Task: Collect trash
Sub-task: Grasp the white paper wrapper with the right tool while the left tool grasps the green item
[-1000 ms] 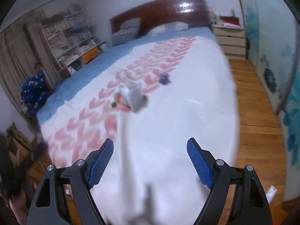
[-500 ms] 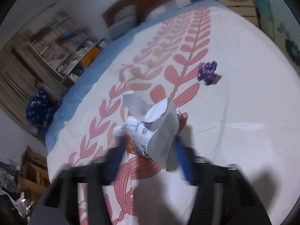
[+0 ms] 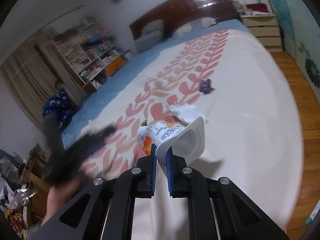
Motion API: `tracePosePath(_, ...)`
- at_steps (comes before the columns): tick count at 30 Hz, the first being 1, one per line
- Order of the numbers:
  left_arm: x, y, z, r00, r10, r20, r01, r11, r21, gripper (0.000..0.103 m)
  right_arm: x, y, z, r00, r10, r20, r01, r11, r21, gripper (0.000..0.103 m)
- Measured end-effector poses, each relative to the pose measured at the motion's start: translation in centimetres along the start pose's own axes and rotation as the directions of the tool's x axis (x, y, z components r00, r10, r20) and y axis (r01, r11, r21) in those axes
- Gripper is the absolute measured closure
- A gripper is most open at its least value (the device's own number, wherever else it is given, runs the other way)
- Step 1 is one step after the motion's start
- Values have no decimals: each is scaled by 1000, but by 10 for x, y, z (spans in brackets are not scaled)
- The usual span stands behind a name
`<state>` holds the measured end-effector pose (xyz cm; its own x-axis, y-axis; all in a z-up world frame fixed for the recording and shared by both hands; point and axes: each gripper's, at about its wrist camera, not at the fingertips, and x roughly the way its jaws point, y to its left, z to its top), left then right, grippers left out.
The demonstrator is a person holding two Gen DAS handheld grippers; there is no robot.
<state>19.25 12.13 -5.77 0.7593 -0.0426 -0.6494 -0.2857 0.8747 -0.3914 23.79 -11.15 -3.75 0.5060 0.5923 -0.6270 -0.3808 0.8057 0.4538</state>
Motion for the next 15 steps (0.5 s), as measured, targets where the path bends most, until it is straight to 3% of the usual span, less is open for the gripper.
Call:
tracePosePath(4, 28, -4, 16, 1000, 2, -11, -1, 999, 43, 12, -14, -20, -28, 996, -92, -12, 92, 996, -3, 92)
tracePosePath(6, 40, -3, 16, 999, -2, -39, 3, 999, 36, 12, -5, -21, -37, 989, -144, -35, 141, 988, -65, 89)
tracePosePath(8, 52, -1, 16, 997, -1, -80, 3, 1000, 24, 12, 3, -27, -43, 989, -139, -52, 136, 989, -62, 85)
tracePosePath(15, 82, 16, 13, 980, 36, -196, -46, 998, -46, 13, 5, -27, -50, 988, -153, -23, 151, 984, -91, 84)
